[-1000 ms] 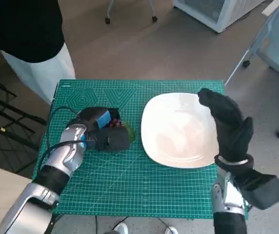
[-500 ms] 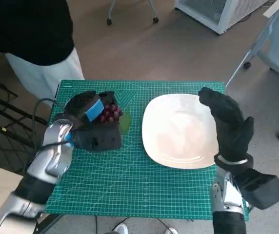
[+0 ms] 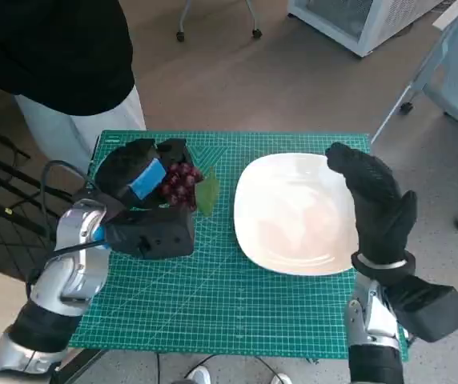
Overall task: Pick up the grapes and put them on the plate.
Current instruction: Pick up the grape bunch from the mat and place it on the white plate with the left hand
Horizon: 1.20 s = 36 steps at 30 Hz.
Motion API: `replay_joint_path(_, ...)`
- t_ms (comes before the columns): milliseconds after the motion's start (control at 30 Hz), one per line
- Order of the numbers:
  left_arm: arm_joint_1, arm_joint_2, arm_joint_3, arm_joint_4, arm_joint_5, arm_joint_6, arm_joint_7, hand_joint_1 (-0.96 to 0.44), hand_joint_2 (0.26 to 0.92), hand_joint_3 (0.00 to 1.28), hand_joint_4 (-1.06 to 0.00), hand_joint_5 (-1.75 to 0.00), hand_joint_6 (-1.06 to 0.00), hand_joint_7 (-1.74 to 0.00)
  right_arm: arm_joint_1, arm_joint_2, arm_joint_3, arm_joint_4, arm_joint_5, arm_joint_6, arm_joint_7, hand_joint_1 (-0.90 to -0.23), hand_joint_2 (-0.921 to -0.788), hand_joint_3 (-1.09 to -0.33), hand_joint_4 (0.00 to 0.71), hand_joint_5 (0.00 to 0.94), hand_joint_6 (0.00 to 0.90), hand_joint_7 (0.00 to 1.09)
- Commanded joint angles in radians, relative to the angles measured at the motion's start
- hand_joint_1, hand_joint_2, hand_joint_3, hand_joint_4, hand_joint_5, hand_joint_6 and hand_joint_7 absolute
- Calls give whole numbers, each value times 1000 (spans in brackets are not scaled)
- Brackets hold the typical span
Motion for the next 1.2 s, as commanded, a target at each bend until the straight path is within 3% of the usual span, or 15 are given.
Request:
replay_joint_path(33, 6, -6, 8, -16, 13, -14, 14, 3, 921, 183, -561, -1261, -495, -1325, 5, 3, -2, 6, 5, 10, 6, -705, -921, -676, 358, 0, 91, 469)
replay_joint_path(600, -63, -89, -14, -72, 8, 2, -31, 3, 921, 187, -569, -1274, -481, -1319, 15, -12, -12, -11, 7, 21, 2, -716, -921, -670, 359, 1, 92, 470)
replay_joint_path(967, -175, -172, -76, -42, 11, -62, -48, 3, 921, 172, -578, -1402, -532, -1135, 19, -17, -20, -21, -2, 23, -8, -708, -921, -667, 361, 2, 98, 462)
replay_joint_path(1200, -271, -228, -119, 44, 18, -96, -48, 3, 921, 184, -561, -1343, -505, -1239, 25, -22, -30, -24, 6, 22, -1, -699, -921, -665, 361, 1, 104, 455)
